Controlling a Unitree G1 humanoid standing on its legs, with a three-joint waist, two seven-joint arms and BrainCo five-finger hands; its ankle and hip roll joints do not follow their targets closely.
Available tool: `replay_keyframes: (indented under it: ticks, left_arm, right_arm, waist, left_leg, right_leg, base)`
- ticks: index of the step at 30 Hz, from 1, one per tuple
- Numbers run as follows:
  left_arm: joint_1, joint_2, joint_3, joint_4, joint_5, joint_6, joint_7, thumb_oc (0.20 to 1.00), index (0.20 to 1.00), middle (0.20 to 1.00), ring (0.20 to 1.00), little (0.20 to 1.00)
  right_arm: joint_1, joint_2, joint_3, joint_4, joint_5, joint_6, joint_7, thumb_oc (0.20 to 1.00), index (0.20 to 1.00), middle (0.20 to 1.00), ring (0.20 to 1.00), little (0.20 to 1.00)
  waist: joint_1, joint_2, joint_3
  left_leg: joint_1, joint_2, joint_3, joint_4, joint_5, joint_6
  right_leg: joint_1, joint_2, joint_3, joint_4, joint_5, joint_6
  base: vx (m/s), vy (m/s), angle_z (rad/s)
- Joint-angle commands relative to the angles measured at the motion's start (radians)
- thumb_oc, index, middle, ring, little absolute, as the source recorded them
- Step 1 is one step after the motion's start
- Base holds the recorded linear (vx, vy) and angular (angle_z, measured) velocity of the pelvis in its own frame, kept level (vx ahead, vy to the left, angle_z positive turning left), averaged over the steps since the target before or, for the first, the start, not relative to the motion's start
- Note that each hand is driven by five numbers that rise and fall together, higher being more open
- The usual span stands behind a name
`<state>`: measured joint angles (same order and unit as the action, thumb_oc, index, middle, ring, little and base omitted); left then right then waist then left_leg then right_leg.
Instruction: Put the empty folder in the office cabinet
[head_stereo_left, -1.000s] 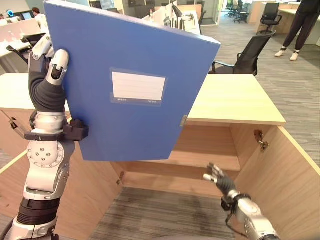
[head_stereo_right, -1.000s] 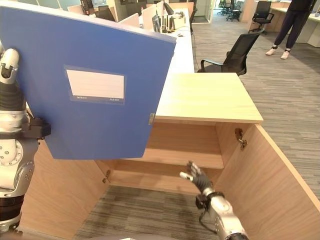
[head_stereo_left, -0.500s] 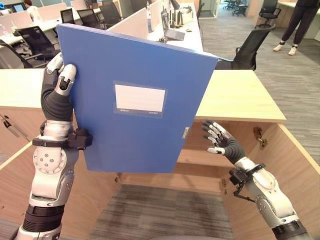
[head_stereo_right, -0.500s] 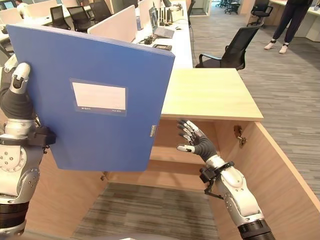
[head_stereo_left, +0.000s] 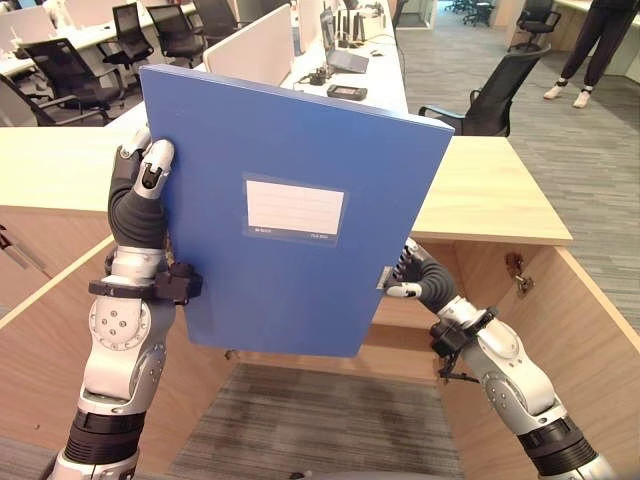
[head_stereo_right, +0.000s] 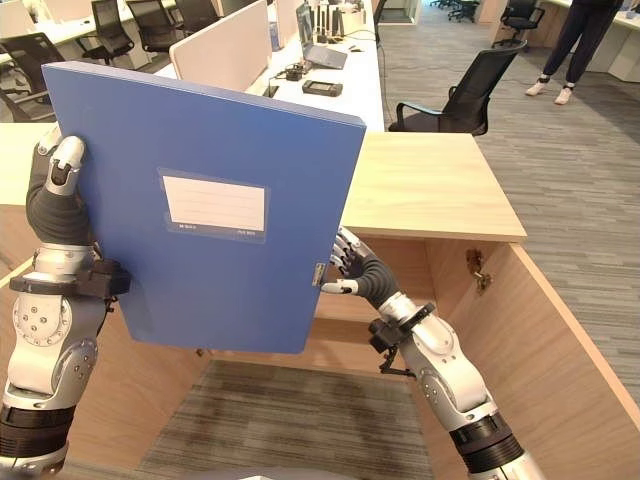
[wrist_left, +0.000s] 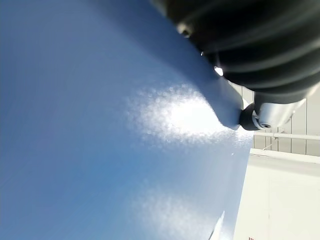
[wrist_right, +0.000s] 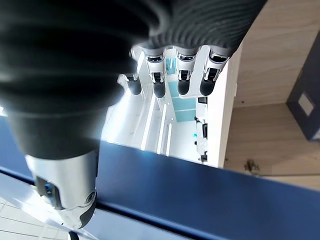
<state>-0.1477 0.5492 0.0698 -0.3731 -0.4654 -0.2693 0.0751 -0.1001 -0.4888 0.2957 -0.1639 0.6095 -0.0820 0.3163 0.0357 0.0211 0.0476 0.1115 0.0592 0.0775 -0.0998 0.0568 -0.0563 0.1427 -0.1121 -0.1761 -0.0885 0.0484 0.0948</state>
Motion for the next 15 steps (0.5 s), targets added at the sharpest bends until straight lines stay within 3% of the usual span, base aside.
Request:
replay_keyframes:
  ticks: [1, 15]
  left_arm:
    - [-0.082, 0.025, -0.012, 0.026, -0.019, -0.04, 0.011, 0.2, 0.2, 0.2, 0.2, 0.2]
    - [-0.09, 0.005, -0.064, 0.038, 0.025, -0.037, 0.004, 0.2, 0.2, 0.2, 0.2, 0.2]
  right_arm:
    - [-0.126, 0.049, 0.036, -0.082, 0.059, -0.045, 0.022, 1.0, 1.0, 1.0, 1.0, 1.0]
    - [-0.17, 0.082, 0.115, -0.09, 0.068, -0.036, 0.018, 1.0, 1.0, 1.0, 1.0, 1.0]
  waist:
    - [-0.004, -0.034, -0.006]
    - [-0.007, -0.04, -0.002]
  left_leg:
    - [0.046, 0.042, -0.004, 0.012, -0.086, -0.031]
    - [0.047, 0.045, 0.002, 0.012, -0.086, -0.032]
  right_leg:
    - [0.003, -0.059, 0.055, 0.023, -0.05, 0.076]
    - [-0.002, -0.059, 0.062, 0.026, -0.05, 0.074]
  base:
    - [0.0, 0.0, 0.0]
    - [0.0, 0.0, 0.0]
